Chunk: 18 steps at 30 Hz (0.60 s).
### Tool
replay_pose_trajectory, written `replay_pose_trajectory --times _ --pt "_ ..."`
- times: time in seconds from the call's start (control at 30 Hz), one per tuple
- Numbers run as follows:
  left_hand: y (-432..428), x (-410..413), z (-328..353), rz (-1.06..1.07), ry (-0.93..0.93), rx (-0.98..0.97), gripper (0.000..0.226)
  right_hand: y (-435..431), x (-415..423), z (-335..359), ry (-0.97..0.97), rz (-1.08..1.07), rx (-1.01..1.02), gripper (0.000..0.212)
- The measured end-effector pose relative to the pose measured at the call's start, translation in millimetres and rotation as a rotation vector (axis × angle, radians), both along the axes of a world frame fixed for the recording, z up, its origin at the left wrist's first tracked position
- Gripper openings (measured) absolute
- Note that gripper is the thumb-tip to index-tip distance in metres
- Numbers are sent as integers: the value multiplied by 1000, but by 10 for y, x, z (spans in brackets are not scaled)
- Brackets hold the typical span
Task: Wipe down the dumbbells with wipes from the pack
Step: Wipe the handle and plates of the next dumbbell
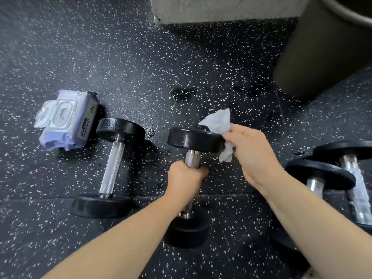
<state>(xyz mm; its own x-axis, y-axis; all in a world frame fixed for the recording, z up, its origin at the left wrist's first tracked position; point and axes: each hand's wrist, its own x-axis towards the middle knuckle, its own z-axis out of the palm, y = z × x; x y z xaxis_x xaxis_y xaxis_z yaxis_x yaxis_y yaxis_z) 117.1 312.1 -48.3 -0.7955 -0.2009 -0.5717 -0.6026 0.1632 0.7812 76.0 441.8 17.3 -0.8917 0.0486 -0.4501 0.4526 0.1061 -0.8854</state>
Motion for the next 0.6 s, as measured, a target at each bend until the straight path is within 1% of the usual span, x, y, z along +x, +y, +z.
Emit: replay_pose_trajectory --times 0.07,0.17,0.23,0.3,0.37,0.47,0.5,0.6 --pt "10 -11 2 -6 10 -5 21 35 49 117 115 187 147 25" --pt "-10 8 27 -47 41 -11 17 21 50 284 223 476 282 26" --pt "-22 32 42 -82 46 12 17 -10 0 323 249 603 265 29" --pt "-16 48 44 -100 31 26 17 -58 -102 361 179 679 178 30" --pt "11 59 46 -117 33 10 19 -65 -245 346 75 736 138 30" --pt "68 58 39 -155 43 -16 24 -7 -405 264 -13 745 213 28" --pt "82 53 22 -158 38 -20 28 38 -416 227 -37 715 240 30" --pt "117 39 -19 -154 14 -22 35 226 -344 93 -97 573 280 28"
